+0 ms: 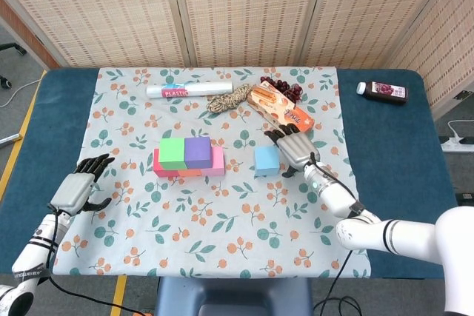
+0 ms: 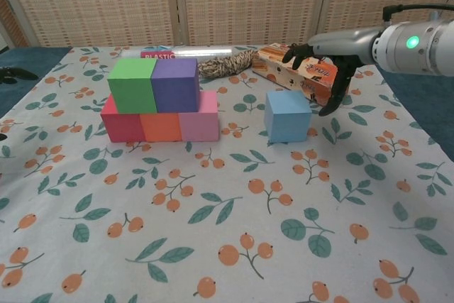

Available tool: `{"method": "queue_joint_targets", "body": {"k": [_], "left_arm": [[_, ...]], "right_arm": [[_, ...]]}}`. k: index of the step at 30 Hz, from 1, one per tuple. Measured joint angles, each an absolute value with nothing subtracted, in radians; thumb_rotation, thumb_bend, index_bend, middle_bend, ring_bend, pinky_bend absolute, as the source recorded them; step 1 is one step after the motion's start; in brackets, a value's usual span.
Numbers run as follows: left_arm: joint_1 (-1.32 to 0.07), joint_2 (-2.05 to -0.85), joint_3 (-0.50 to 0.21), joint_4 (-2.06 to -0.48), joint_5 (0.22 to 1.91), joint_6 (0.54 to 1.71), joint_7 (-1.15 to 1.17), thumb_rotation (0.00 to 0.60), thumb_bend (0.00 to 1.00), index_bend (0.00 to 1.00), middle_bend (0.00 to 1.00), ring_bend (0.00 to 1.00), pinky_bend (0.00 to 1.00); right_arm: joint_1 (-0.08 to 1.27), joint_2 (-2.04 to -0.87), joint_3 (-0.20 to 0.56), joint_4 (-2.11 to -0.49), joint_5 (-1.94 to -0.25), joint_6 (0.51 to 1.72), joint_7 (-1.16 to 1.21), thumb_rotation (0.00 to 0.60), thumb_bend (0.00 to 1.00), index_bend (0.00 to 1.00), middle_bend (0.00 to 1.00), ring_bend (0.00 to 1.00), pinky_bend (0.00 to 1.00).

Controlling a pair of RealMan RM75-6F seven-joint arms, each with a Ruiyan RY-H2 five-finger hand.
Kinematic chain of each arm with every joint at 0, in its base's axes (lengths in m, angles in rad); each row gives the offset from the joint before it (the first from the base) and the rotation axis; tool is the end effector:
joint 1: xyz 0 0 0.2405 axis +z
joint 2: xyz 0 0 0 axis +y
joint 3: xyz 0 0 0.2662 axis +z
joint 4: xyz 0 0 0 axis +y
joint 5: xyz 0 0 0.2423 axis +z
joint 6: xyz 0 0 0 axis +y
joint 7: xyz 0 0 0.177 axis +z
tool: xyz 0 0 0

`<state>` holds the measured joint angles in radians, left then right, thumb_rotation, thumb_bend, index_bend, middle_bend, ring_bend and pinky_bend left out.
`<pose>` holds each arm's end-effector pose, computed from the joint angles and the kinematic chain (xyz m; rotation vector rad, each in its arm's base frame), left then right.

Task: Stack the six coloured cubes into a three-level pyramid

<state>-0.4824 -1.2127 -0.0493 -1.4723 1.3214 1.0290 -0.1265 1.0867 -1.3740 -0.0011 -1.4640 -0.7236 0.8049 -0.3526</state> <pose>-0.3029 0.3426 0.0581 -1.6548 -1.1315 -0.8506 -0.1403 -0.4475 -0.0273 1.9535 -0.9290 0.6445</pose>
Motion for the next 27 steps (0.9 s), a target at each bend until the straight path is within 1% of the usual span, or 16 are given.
{"method": "queue_joint_targets", "body": {"k": [5, 13, 16, 20, 22, 24, 27], "left_arm": [[-0.473, -1.207, -0.049, -1.479, 1.331, 1.036, -0.141, 0.600, 0.30, 0.07, 0.00, 0.00, 0.02], [-0.464, -1.203, -0.053, -1.472, 1.340, 1.040, -0.171, 0.600, 0.30, 0.07, 0.00, 0.00, 0.02], [-0.459, -1.201, -0.054, -1.471, 1.346, 1.047, -0.177, 0.600, 0.30, 0.07, 0.00, 0.00, 0.02], [-0.456, -1.204, -0.056, -1.469, 1.355, 1.056, -0.181, 0.600, 0.30, 0.07, 0.00, 0.00, 0.02], [-0.454, -1.209, -0.056, -1.466, 1.363, 1.064, -0.182, 0.600, 0.30, 0.08, 0.00, 0.00, 0.02], [-0.451, -1.215, -0.055, -1.463, 1.373, 1.075, -0.178, 0.600, 0.30, 0.08, 0.00, 0.00, 0.02], [-0.445, -1.222, -0.054, -1.460, 1.385, 1.095, -0.167, 0.600, 0.30, 0.08, 0.00, 0.00, 0.02]], "right_arm": [[1.077, -1.434, -0.001, -1.388, -0.766, 0.794, -0.369, 0.600, 0.02, 0.12, 0.11, 0.00, 0.00], [1.055, -1.520, 0.017, -1.275, -0.825, 0.766, -0.369, 0.600, 0.02, 0.20, 0.11, 0.00, 0.00], [1.048, -1.542, 0.029, -1.247, -0.835, 0.756, -0.367, 0.600, 0.02, 0.23, 0.15, 0.00, 0.00], [1.036, -1.567, 0.047, -1.216, -0.852, 0.758, -0.359, 0.600, 0.04, 0.33, 0.25, 0.00, 0.00], [1.030, -1.576, 0.058, -1.205, -0.863, 0.762, -0.356, 0.600, 0.06, 0.37, 0.29, 0.04, 0.00], [1.025, -1.575, 0.068, -1.210, -0.867, 0.766, -0.353, 0.600, 0.07, 0.39, 0.31, 0.07, 0.00], [1.019, -1.552, 0.086, -1.245, -0.872, 0.780, -0.348, 0.600, 0.07, 0.40, 0.33, 0.10, 0.00]]}}
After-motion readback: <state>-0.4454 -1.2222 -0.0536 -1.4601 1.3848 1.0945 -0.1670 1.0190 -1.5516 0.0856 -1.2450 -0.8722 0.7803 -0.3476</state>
